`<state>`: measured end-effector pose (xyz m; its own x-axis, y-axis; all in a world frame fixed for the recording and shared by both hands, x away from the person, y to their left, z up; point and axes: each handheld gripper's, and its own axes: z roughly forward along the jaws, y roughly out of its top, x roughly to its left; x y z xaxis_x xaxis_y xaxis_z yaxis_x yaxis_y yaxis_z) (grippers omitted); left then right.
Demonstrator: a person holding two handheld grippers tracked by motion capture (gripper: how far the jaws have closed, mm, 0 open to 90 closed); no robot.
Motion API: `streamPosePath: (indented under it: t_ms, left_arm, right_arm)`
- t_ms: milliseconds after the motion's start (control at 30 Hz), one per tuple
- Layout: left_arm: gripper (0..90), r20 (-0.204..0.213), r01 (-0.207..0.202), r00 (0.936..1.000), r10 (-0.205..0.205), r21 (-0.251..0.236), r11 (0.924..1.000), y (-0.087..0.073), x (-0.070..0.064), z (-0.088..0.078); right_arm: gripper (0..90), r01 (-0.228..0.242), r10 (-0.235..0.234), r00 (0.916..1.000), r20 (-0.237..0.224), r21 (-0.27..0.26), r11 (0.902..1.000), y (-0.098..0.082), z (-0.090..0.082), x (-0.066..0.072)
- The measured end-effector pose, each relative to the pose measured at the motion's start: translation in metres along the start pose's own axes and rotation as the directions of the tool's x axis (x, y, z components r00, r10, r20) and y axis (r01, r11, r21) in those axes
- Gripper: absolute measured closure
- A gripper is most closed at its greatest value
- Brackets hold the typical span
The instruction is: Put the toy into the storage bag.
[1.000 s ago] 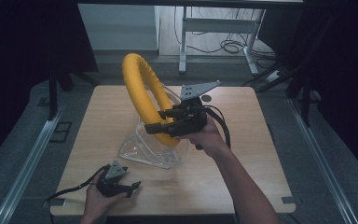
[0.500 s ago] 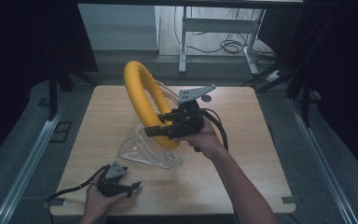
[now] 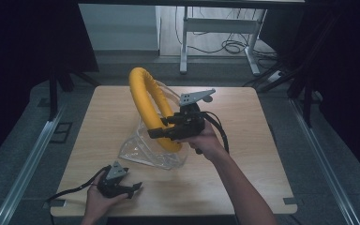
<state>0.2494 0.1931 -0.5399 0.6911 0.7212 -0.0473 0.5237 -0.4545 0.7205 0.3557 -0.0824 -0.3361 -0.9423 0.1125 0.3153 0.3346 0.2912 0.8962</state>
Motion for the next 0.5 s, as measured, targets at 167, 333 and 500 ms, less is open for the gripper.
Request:
streamPosePath:
  t_ms: [167,333,500]
  left_arm:
    - [20.7,0.001,-0.003,1.0000,0.003,0.002,1.0000,0.0000,0.0001,-0.0003]
    - [20.7,0.001,-0.003,1.0000,0.003,0.002,1.0000,0.0000,0.0002,0.0000]
    - [20.7,0.000,-0.003,1.0000,0.003,0.002,1.0000,0.0000,0.0001,-0.0001]
  right_arm:
    - [50.4,-0.010,0.010,0.9999,-0.005,0.003,0.9999,-0.0028,0.0030,-0.0022]
    - [50.4,-0.016,0.016,0.9998,-0.013,0.004,0.9999,-0.0060,0.0056,-0.0049]
    - [50.3,-0.028,0.028,0.9994,-0.019,0.010,0.9996,-0.0084,0.0075,-0.0077]
